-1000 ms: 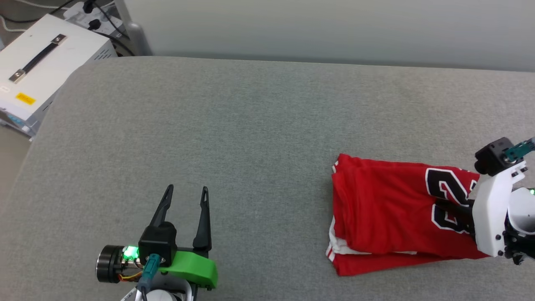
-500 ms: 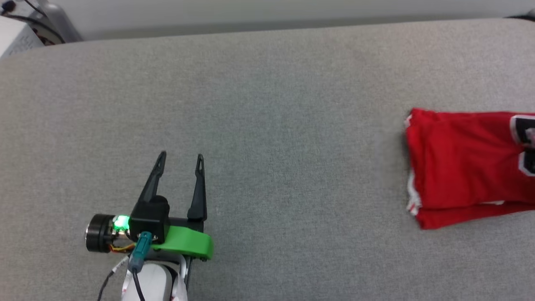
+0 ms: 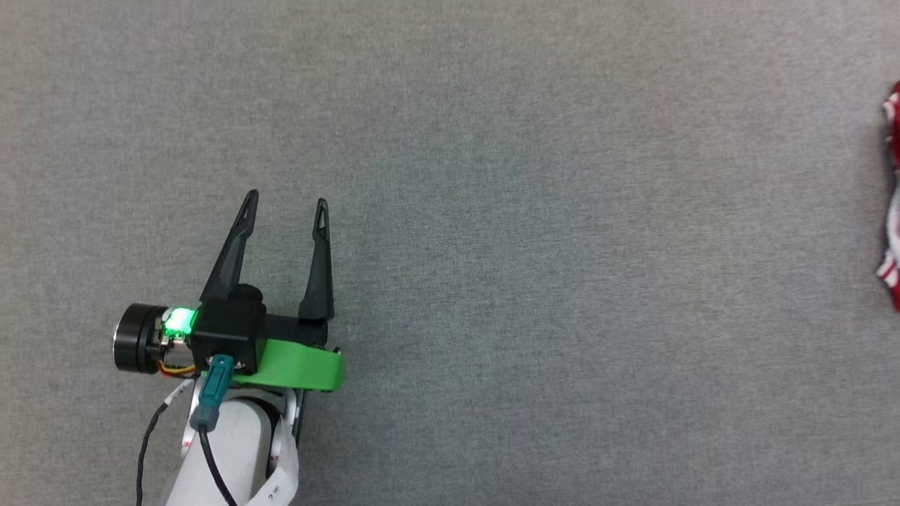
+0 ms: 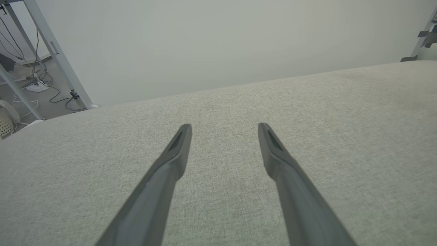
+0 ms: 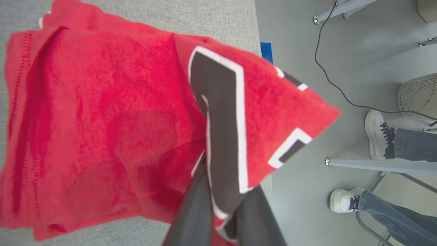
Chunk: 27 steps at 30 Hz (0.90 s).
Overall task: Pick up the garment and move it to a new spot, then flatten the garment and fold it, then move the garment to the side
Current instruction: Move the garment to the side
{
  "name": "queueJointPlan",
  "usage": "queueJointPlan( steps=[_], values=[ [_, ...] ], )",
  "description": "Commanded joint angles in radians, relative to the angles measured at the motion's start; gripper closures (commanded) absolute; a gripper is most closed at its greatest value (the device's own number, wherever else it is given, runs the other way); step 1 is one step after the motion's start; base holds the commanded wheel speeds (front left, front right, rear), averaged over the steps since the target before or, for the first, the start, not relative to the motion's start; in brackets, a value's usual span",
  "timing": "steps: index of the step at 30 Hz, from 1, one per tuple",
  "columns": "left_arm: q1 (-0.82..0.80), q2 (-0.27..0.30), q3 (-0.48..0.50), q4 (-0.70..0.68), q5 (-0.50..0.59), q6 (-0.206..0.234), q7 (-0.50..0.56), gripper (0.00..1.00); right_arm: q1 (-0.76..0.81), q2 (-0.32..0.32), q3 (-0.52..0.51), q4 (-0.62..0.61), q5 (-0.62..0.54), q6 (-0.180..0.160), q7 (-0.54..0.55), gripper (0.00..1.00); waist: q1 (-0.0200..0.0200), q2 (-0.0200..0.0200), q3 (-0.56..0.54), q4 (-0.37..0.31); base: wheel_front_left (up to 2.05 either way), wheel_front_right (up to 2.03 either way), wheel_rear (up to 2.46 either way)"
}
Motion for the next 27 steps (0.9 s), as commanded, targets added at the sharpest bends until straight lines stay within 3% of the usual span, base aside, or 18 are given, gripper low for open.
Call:
queueJointPlan(
  steps=[1,11,12,13,18,27],
  values=[
    [-0.022,0.010,0.000,-0.007,0.016,-0.005,-0.006,0.00,-0.029,-0.003,-0.013,0.024,-0.028,-0.001,-0.018,1.00,-0.0001,0.0049,0.056,0.019,0.00,0.00,0.00],
    [-0.041,0.018,-0.007,-0.015,0.015,0.002,-0.006,0.00,-0.131,0.059,-0.069,0.196,-0.146,-0.001,-0.105,1.00,-0.0001,0.0049,0.078,0.034,0.00,0.00,0.00],
    [-0.040,0.018,-0.007,-0.013,0.014,0.004,-0.006,0.00,-0.136,0.065,-0.068,0.207,-0.154,-0.001,-0.111,0.55,-0.0001,0.0049,0.072,0.034,0.00,0.00,0.00],
    [-0.038,0.018,-0.008,-0.010,0.014,0.005,-0.006,0.00,-0.143,0.071,-0.071,0.221,-0.165,-0.001,-0.127,0.00,-0.0001,0.0049,0.064,0.033,0.00,0.00,0.00],
    [-0.023,0.010,-0.011,0.006,0.005,0.013,-0.006,0.00,-0.157,0.093,-0.076,0.254,-0.197,-0.001,-0.219,0.00,-0.0001,0.0049,0.002,0.035,0.00,0.00,0.00],
    [0.054,-0.015,-0.023,0.033,-0.018,0.025,-0.006,0.00,-0.102,0.159,-0.087,0.139,-0.233,-0.001,-0.560,0.00,-0.0001,0.0049,-0.155,0.062,0.00,0.00,0.00]
  ],
)
